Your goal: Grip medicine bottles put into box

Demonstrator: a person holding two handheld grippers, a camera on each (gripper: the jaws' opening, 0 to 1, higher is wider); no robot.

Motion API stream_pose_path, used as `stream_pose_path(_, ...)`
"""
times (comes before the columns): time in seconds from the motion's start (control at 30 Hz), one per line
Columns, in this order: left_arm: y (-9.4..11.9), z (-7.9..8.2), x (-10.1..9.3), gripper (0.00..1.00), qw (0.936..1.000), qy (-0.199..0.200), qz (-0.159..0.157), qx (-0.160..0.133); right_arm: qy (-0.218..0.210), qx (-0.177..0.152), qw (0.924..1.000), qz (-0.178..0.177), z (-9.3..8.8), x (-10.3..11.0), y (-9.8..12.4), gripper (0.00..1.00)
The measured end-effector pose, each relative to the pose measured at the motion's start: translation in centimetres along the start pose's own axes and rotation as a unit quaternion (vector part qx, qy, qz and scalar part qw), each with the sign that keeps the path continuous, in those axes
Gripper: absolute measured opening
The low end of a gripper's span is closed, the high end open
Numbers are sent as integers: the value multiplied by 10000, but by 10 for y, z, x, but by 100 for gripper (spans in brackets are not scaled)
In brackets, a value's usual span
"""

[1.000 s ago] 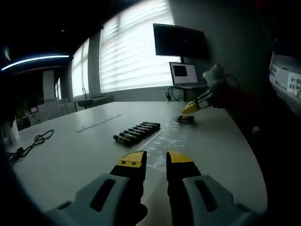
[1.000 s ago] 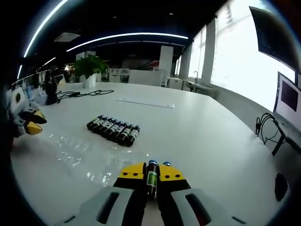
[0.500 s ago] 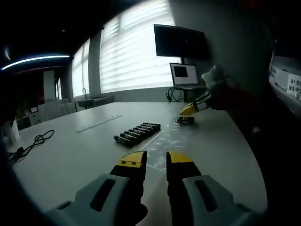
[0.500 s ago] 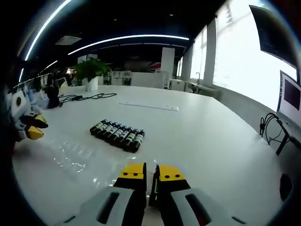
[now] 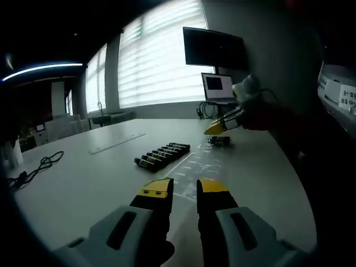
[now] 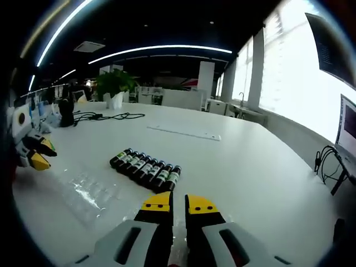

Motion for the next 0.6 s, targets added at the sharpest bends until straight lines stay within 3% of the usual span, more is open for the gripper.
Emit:
stream_pose_path(0.2, 1, 0, 1, 11, 10000, 22, 20, -19, -119, -89, 9999, 26, 14, -1, -16, 4)
stream_pose_path(0.6, 1, 1, 1, 11, 10000, 17, 14, -22, 42, 34, 9999, 135, 19, 1, -39, 5)
Point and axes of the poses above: the point that each gripper's makers call its tool centre point, and the gripper's own axes: y roughly backward along the fingers, x roughly to its left, z roughly out of its top, the point moved 10 cm from there along y, roughly backward along the fingers, and after that the axes turned 8 degrees about -x, right-handed, at the moved point
